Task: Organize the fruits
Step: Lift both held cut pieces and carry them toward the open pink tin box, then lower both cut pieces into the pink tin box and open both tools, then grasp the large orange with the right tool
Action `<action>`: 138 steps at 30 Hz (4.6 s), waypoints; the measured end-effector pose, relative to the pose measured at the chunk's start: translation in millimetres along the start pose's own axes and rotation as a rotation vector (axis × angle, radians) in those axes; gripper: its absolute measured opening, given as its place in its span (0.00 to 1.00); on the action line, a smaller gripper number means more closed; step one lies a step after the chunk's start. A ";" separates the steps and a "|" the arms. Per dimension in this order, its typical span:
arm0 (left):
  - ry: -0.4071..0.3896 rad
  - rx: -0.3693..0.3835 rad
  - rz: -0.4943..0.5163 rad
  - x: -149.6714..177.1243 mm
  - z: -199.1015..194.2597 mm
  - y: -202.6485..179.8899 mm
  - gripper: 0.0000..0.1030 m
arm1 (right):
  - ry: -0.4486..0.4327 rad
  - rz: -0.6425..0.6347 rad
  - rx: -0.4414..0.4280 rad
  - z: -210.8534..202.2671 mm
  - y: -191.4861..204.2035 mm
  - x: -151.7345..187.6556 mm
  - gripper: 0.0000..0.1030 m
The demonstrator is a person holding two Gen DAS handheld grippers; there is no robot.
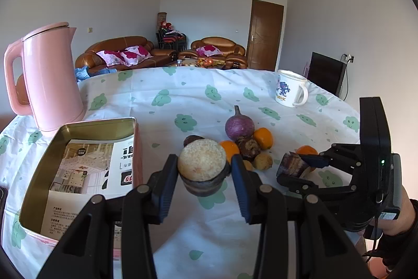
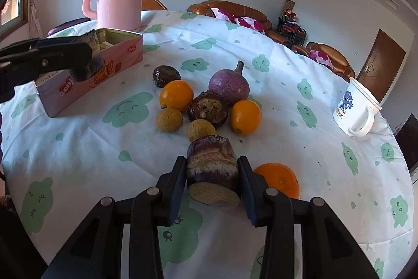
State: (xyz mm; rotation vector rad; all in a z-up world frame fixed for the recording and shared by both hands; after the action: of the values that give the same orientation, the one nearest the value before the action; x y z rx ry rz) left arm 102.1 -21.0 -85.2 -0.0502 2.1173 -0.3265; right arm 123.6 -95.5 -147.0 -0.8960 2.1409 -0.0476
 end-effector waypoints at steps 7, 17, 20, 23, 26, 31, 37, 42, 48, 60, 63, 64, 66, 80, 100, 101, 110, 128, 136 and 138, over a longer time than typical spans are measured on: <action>-0.014 -0.009 -0.006 -4.3 -4.7 7.3 0.42 | -0.089 0.004 -0.005 -18.6 5.3 -25.0 0.40; -0.054 -0.079 -0.022 -16.6 -13.5 32.4 0.42 | -0.207 -0.037 -0.047 -41.2 20.1 -72.2 0.40; -0.066 -0.099 -0.023 -19.9 -16.5 39.8 0.42 | -0.227 -0.062 -0.058 -43.2 27.3 -87.2 0.40; -0.070 -0.112 -0.031 -22.1 -17.6 47.6 0.42 | -0.245 -0.082 -0.066 -44.6 34.1 -101.5 0.40; -0.072 -0.128 -0.038 -23.7 -16.9 56.0 0.42 | -0.264 -0.102 -0.072 -46.0 40.5 -114.2 0.40; -0.074 -0.155 -0.056 -27.9 -17.5 72.8 0.42 | -0.288 -0.133 -0.086 -48.2 53.2 -135.0 0.40; -0.074 -0.188 -0.069 -32.9 -15.6 92.3 0.42 | -0.308 -0.164 -0.106 -44.2 68.4 -155.5 0.40; -0.068 -0.214 -0.076 -35.9 -12.3 106.1 0.42 | -0.315 -0.176 -0.126 -35.6 80.0 -168.4 0.40; -0.057 -0.236 -0.091 -37.7 -7.8 122.6 0.42 | -0.314 -0.185 -0.152 -23.7 92.2 -175.9 0.40; -0.034 -0.277 -0.100 -38.1 0.6 144.7 0.42 | -0.289 -0.166 -0.217 4.0 109.9 -180.6 0.40; -0.027 -0.288 -0.101 -37.5 2.8 148.3 0.41 | -0.277 -0.156 -0.229 11.6 112.1 -182.2 0.40; -0.023 -0.287 -0.105 -37.5 3.8 150.1 0.41 | -0.273 -0.150 -0.236 14.0 112.3 -182.5 0.40; -0.020 -0.292 -0.104 -37.1 4.6 152.1 0.41 | -0.267 -0.146 -0.240 18.5 113.3 -183.8 0.40; 0.015 -0.324 -0.106 -31.6 14.0 165.6 0.41 | -0.210 -0.125 -0.266 47.8 120.8 -179.1 0.40; 0.033 -0.343 -0.112 -28.8 17.3 172.7 0.43 | -0.149 -0.131 -0.300 67.6 128.7 -170.6 0.46; 0.029 -0.339 -0.120 -28.7 15.7 173.2 0.44 | -0.152 -0.130 -0.287 67.0 127.7 -170.3 0.48; -0.082 -0.286 -0.137 -36.0 -19.9 149.5 0.74 | -0.201 -0.081 -0.152 24.7 84.0 -139.2 0.59; 0.106 -0.073 0.081 1.1 43.5 -8.4 0.75 | -0.112 0.271 0.108 -30.3 -72.8 15.8 0.59; 0.242 -0.019 0.099 18.3 74.5 -35.2 0.57 | -0.076 0.290 0.028 -14.7 -70.0 26.9 0.59; 0.272 -0.007 0.102 22.8 79.7 -39.4 0.53 | -0.070 0.290 0.021 -13.3 -69.7 27.4 0.59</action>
State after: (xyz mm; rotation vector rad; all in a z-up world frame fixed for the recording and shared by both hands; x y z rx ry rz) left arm 152.8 -79.6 -134.3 0.1034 2.3807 -0.2771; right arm 143.3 -167.8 -134.1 -0.5594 2.1785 0.1060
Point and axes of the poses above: each gripper's, at about its wrist camera, not at the fingertips, and z roughly the way its jaws point, y to its left, x to its underside, the point moved 7 cm from there along z, roughly the way its jaws point, and after that the axes turned 11 degrees about -z, right-handed, at the moved point
